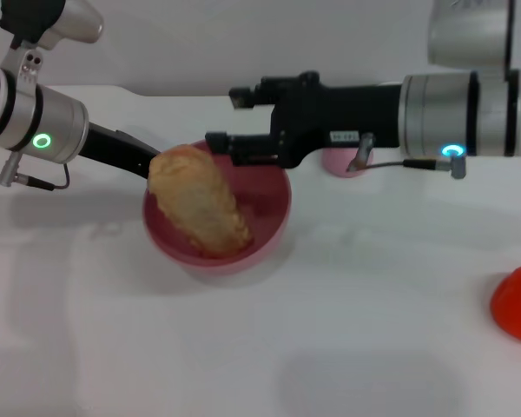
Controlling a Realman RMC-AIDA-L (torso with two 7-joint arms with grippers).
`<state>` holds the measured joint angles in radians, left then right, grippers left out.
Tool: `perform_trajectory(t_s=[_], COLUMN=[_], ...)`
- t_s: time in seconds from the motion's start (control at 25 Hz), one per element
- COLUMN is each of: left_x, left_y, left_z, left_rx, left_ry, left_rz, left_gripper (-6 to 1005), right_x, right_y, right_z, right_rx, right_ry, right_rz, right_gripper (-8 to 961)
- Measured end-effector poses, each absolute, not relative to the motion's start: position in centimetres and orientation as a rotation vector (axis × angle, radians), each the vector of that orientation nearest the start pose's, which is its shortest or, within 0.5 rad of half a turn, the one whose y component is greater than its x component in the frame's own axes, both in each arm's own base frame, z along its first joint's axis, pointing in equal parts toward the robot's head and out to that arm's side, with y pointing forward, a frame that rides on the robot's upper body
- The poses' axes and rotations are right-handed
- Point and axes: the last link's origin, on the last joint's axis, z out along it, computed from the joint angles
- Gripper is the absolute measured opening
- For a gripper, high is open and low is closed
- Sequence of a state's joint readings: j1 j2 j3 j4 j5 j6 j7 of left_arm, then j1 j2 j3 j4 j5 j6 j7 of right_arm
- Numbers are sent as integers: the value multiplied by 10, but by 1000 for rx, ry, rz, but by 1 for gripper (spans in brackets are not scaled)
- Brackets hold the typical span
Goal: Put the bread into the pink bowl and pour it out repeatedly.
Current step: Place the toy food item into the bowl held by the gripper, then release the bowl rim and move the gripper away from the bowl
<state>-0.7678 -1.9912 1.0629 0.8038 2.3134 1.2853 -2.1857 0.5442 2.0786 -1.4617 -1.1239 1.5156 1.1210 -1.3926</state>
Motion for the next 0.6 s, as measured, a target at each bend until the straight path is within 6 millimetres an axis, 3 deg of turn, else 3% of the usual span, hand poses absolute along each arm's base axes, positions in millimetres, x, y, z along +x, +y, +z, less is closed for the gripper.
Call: perform_trajectory(t_s=[0.24,0.4,0.6], left_x=[-215,-215,-207], left_y=[414,410,403], left_z=[9,5,-4], left_rx=[-2618,-2644,-2713], left_ry=[-1001,-1002,-975], left_rz=[22,50,119], left_gripper=[88,88,88], right_x=[99,103,117], right_y=[362,366,372], right_z=[2,28,28], right_rx=[-2666,-2550,-2520], right_ry=[148,113,142], right_rz=[785,873,861], right_gripper=[701,701,701])
